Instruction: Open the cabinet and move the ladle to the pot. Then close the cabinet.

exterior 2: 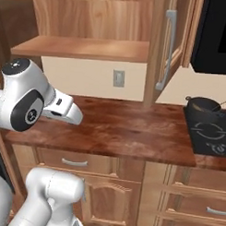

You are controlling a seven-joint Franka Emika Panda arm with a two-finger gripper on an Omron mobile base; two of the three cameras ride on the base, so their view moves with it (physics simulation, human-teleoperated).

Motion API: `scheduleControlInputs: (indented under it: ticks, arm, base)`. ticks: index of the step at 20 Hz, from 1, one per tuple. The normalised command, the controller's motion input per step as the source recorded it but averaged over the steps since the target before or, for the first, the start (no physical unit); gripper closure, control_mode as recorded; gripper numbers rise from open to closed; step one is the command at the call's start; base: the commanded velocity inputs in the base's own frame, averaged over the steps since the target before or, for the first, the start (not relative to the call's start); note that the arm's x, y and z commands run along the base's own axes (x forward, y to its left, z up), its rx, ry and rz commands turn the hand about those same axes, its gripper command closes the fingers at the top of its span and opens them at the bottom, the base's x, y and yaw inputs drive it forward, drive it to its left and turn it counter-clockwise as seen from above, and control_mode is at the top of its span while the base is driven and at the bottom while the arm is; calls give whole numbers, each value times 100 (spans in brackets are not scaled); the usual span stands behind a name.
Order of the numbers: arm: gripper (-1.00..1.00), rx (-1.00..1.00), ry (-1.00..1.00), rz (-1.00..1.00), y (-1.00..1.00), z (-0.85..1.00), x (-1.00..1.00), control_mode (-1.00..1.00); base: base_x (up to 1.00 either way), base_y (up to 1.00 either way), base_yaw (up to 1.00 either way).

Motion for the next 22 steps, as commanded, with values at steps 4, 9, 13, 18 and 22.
scheduleControlInputs:
  ticks: [4, 9, 13, 18, 22]
  arm:
    - [-100, 0, 0, 0, 0, 0, 0, 100]
    - [-100, 0, 0, 0, 0, 0, 0, 100]
    - [-100, 0, 0, 0, 0, 0, 0, 100]
    - [-100, 0, 0, 0, 0, 0, 0, 100]
    - [-100, 0, 0, 0, 0, 0, 0, 100]
  base:
    - [38, -17, 23]
    - [40, -20, 21]
    - [46, -25, 15]
    - [46, -24, 9]
    - [39, -40, 2]
